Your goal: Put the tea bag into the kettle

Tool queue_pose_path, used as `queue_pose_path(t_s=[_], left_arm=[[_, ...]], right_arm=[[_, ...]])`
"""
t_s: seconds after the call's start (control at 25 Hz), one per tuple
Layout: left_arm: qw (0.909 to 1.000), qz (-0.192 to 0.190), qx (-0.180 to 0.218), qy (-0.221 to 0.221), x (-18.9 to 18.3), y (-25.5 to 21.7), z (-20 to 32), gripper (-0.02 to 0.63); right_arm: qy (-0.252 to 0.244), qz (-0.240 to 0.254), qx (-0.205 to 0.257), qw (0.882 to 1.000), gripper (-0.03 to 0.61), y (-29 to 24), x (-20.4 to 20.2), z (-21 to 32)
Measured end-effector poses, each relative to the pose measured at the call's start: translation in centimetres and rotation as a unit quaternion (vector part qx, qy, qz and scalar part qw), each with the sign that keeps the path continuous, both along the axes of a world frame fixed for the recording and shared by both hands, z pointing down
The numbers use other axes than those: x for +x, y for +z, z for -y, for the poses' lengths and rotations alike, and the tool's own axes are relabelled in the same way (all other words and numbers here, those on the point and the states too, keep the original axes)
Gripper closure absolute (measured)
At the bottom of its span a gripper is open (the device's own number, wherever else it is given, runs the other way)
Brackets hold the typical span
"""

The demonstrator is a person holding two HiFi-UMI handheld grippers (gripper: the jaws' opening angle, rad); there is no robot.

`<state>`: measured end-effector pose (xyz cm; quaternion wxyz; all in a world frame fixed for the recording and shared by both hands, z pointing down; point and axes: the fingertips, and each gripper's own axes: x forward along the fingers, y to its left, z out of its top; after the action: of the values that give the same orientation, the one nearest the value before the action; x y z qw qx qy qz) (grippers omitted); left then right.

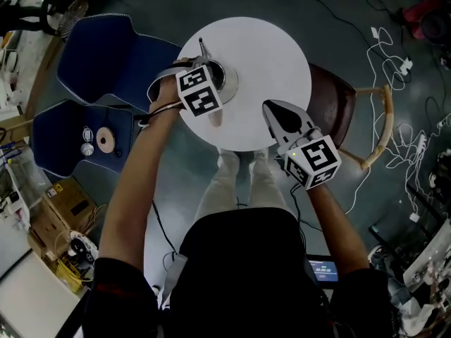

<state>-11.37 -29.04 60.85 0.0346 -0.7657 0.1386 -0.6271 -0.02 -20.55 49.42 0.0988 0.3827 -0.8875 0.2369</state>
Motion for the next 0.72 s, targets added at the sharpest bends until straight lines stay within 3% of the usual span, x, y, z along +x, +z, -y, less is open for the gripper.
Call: queue_pose_path(t_s=[0.12,0.4,0.72], left_arm=[[0.9997,-0.016,0.015,-0.014,-0.3,-1.5,0.4,0.579],[0.9969,-0.053,0.033,-0.048,-0.6,-4.4,-0.1,0.595],[0.9873,-0.119,0.057,-0.088,0.1,-8.6,-1.0,0.598]], right_arm=[[0.0,0.001,0.001,1.0,0.561,-0.2,-0.2,0.4],[-0.008,0.005,0.015,1.0,0.561,-1.7,-0.7,1.2],[-0.027,0.004,0.038,0.999,0.561,-4.4,-1.5,1.8]])
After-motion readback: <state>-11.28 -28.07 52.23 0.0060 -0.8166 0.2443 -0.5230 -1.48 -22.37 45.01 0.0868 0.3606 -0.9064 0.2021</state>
